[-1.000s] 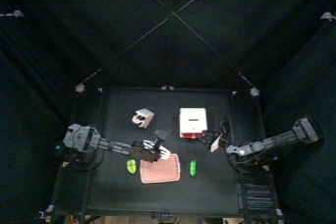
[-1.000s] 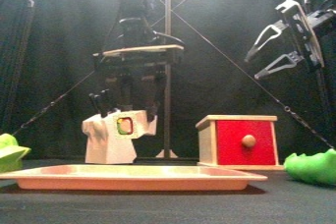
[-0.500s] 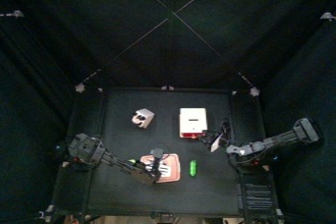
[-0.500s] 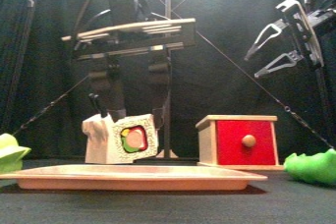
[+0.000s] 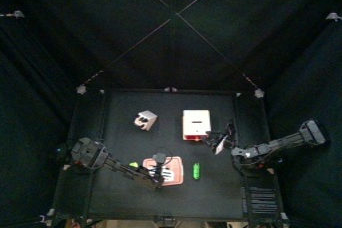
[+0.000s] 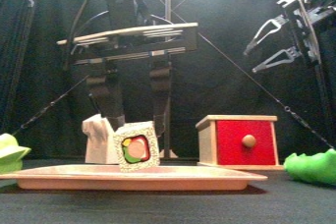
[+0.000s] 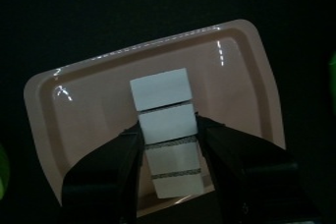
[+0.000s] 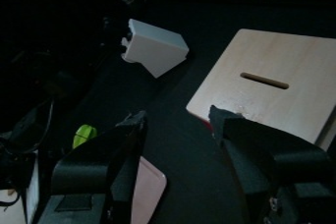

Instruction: Put sushi roll on plate

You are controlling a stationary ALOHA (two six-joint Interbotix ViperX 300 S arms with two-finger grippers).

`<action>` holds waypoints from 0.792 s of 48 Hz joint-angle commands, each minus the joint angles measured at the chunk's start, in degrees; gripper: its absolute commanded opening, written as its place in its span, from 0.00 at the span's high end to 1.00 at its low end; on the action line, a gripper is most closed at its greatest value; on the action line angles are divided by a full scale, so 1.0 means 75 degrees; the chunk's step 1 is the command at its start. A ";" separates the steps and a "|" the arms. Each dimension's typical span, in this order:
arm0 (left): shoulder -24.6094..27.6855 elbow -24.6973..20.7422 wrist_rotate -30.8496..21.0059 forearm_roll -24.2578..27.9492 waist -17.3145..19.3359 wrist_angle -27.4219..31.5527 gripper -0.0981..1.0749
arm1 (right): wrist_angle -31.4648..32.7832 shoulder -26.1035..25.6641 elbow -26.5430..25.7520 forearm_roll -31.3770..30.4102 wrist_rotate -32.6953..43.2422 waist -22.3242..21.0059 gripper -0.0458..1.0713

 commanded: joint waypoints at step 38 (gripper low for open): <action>-0.0223 -0.0082 -0.0047 0.0105 0.0000 0.0117 0.04 | -0.0059 0.0000 -0.0070 -0.0035 0.0000 -0.0035 0.18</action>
